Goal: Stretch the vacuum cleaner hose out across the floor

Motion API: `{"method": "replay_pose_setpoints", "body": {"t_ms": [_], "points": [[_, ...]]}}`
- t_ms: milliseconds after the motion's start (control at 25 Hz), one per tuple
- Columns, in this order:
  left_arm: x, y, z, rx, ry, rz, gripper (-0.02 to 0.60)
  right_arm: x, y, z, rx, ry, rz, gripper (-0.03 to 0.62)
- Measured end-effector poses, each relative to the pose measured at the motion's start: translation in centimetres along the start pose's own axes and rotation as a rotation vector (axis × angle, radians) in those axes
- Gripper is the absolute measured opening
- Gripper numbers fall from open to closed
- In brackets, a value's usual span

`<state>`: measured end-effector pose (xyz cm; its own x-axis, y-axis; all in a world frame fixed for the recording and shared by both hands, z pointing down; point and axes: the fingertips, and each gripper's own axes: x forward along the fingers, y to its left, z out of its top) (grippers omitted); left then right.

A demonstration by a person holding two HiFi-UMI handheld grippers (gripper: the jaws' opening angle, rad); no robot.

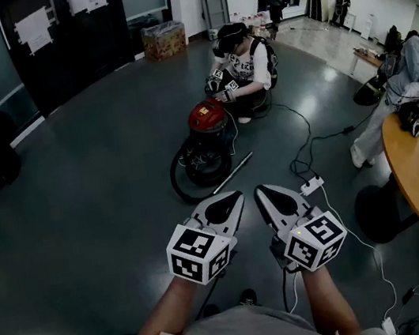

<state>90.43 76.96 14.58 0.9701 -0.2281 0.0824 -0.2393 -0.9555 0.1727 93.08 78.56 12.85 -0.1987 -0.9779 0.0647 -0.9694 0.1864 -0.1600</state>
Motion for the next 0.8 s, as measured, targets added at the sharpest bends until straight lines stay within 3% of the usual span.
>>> {"method": "replay_pose_setpoints", "body": {"t_ms": [800], "points": [[4.3,-0.4,-0.9,0.02,0.043,0.035,0.008,-0.4,-4.7,-0.7,0.019,0.029,0.027,0.005]]}}
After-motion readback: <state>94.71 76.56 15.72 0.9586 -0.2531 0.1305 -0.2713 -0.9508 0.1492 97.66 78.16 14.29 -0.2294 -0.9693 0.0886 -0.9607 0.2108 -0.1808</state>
